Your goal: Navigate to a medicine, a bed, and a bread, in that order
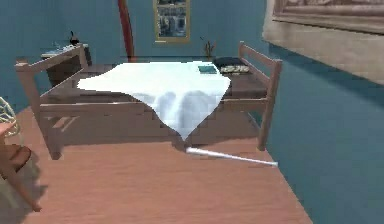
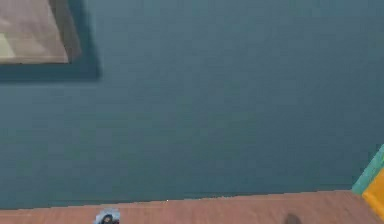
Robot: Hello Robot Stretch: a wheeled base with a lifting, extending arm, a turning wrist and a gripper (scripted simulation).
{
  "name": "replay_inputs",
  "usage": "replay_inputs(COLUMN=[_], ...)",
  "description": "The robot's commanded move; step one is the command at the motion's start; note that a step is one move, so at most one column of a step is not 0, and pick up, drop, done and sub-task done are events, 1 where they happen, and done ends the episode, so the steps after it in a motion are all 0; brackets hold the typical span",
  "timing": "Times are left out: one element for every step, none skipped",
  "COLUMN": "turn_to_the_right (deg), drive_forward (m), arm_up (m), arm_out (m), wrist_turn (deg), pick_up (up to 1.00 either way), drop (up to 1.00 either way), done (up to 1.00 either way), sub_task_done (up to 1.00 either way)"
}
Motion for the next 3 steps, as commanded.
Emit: replay_inputs(turn_to_the_right=[0.0, -30.0, 0.0], drive_forward=[1.0, 0.0, 0.05], arm_up=[0.0, 0.0, 0.0], arm_out=[0.0, 0.0, 0.0], wrist_turn=[0.0, 0.0, 0.0], pick_up=[0.0, 0.0, 0.0], drop=[0.0, 0.0, 0.0], done=[0.0, 0.0, 0.0], sub_task_done=[0.0, 0.0, 0.0])
